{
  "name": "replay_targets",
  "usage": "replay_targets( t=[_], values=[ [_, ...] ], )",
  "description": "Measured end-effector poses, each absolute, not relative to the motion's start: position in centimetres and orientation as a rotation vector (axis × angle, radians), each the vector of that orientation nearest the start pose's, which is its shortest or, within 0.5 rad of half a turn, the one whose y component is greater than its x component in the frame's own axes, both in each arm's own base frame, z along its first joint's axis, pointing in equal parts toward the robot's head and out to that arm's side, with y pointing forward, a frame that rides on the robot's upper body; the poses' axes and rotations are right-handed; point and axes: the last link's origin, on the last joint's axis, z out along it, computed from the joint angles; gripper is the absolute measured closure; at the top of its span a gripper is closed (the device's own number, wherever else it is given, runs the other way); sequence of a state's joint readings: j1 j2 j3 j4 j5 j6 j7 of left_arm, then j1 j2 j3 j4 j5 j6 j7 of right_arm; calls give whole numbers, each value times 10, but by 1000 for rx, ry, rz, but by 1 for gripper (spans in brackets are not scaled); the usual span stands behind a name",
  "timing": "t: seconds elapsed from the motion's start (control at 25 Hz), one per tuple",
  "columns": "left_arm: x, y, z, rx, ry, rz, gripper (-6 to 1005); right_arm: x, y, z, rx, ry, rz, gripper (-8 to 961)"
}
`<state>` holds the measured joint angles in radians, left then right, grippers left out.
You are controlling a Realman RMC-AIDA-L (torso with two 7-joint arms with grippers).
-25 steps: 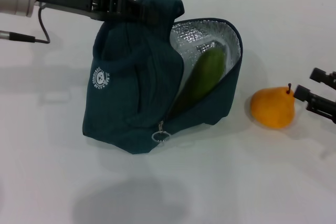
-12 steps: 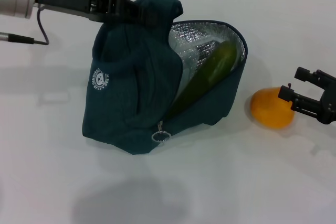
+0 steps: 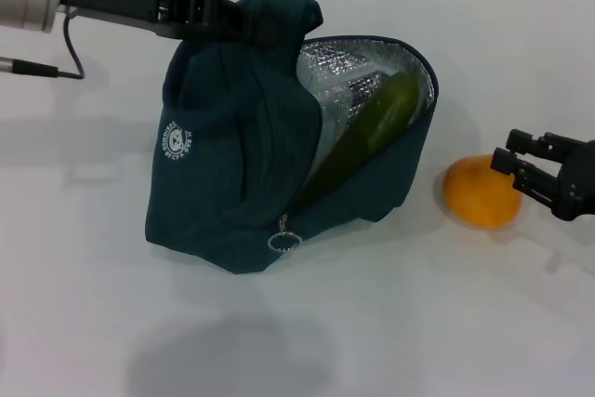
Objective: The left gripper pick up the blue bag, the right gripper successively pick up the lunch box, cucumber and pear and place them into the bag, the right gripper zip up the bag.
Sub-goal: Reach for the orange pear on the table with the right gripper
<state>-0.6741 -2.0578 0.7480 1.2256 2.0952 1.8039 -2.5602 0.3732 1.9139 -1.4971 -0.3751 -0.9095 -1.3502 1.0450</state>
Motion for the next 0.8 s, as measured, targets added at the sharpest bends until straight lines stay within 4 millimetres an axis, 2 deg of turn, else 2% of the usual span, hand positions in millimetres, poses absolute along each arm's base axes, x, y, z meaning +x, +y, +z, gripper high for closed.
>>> replay_targets(
  t=[0.04, 0.44, 0.68, 0.8],
  values=[
    [-156, 362, 81, -2653, -1414, -549, 955, 298, 307, -4, -2444, 639, 927, 343],
    [-157, 362, 82, -2650, -1411, -549, 955, 298, 308, -6, -2441, 647, 921, 805],
    [-162, 361, 84, -2638, -1419, -550, 955, 297, 309, -6, -2439, 649, 924, 927],
    [-163, 360, 84, -2634, -1424, -550, 955, 296, 309, -5, -2440, 647, 933, 923]
  ],
)
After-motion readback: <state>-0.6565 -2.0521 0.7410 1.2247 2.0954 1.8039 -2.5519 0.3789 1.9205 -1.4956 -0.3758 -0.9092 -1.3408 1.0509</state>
